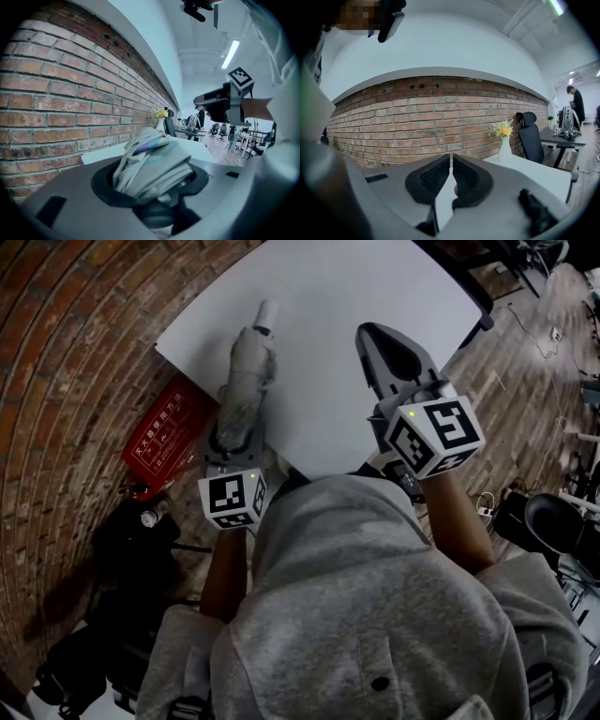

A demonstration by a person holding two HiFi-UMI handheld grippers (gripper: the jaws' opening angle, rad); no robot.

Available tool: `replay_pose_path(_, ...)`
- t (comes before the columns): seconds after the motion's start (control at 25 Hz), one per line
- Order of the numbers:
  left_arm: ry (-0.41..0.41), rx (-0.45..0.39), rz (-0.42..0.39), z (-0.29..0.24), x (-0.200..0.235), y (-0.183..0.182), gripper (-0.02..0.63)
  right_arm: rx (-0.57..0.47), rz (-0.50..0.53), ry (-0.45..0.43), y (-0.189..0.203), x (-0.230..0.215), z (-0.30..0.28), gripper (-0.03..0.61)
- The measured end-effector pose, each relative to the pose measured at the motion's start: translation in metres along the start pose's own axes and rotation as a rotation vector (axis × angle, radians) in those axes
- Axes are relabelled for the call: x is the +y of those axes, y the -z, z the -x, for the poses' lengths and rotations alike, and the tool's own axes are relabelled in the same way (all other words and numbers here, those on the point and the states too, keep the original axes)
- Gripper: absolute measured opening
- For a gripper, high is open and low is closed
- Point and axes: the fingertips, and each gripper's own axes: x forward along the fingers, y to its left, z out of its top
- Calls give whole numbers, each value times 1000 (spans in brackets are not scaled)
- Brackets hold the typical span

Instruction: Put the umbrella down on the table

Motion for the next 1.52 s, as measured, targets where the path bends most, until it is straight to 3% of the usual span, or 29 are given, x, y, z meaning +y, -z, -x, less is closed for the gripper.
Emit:
replay_pose_path(0.4, 60, 67, -5, -19, -6, 51, 236, 22, 19, 20, 5, 0, 5, 35)
replay_pose_path(0.84, 48, 144, 26, -30, 1, 91, 237, 40, 27, 32, 12, 0, 13, 35)
replay_pose_path(1.2, 55, 147, 55, -43, -2, 102, 241, 46, 27, 48, 16, -8, 19, 35)
replay_pose_path(1.52, 60, 182, 1, -55, -9, 112, 247, 51, 26, 59, 18, -16, 22, 35)
